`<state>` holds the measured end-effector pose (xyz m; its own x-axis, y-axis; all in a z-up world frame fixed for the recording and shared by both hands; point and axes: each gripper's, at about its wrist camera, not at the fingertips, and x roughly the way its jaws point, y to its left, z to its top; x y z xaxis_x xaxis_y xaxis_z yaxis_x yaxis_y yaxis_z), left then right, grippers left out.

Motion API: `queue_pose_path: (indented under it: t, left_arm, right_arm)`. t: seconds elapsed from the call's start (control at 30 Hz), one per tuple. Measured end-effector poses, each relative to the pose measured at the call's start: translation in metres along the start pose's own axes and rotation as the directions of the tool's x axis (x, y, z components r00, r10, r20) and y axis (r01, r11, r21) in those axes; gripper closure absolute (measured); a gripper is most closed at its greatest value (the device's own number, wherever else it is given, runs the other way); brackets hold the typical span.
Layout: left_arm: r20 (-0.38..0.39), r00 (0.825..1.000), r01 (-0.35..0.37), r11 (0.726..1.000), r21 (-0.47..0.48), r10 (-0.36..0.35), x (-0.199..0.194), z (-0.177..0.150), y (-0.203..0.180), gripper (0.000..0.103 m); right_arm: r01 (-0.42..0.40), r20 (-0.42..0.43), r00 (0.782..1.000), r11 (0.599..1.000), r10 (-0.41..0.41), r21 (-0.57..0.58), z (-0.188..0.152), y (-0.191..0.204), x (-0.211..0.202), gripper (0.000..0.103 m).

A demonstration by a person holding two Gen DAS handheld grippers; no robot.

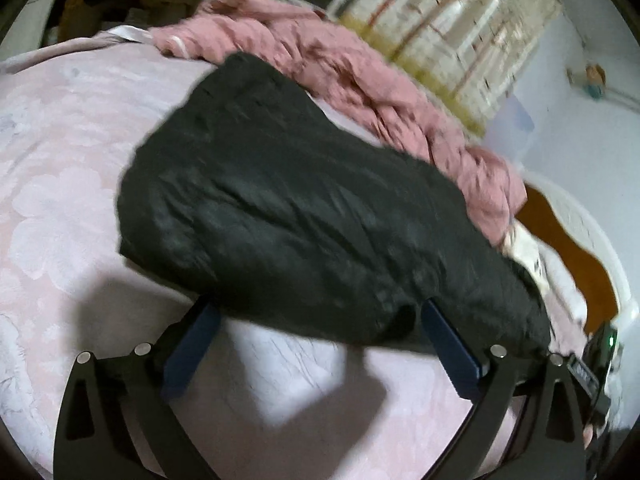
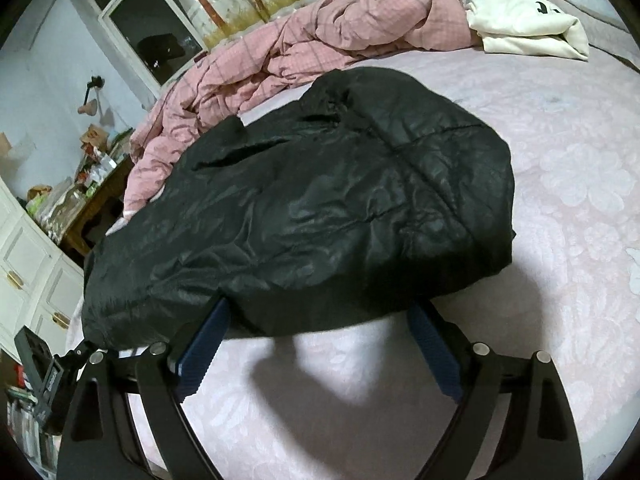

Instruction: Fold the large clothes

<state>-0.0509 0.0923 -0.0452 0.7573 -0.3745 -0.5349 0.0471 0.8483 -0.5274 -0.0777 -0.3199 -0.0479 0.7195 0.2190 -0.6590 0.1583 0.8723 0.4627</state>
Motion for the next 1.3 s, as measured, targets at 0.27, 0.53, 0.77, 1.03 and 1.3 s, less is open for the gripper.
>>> queue_pose_path:
  t: [0.27, 0.53, 0.77, 1.03, 1.3]
  left_arm:
    - [0.089, 0.995, -0.011, 0.976, -0.217, 0.032, 0.009, 0.015, 0.012, 0.001]
    - [0.044, 0.999, 0.035, 0.980, -0.194, -0.027, 0.028, 0.026, 0.004, 0.089]
    - [0.148, 0.985, 0.106, 0.986, -0.130, -0.086, -0.060, 0.027, -0.011, 0.093]
    - [0.269, 0.956, 0.157, 0.981, -0.117, -0.120, -0.129, 0.051, -0.035, 0.087]
    - [0.172, 0.982, -0.052, 0.991, -0.124, 0.073, -0.034, 0.135, -0.055, 0.076]
  right_arm:
    - [-0.229, 0.103, 0.973, 0.938, 0.208, 0.261, 0.009, -0.038, -0.003, 0.002]
    - [-0.085, 0.044, 0.996, 0.985, 0.079, 0.152, 0.027, -0.019, 0.024, 0.082]
    - [-0.230, 0.148, 0.962, 0.973, 0.229, -0.011, 0.007, 0.007, -0.056, 0.088]
    - [-0.306, 0.282, 0.905, 0.948, 0.319, -0.093, 0.003, 0.043, -0.144, 0.088]
    - [-0.184, 0.193, 0.967, 0.979, 0.164, 0.089, 0.092, 0.058, -0.078, 0.085]
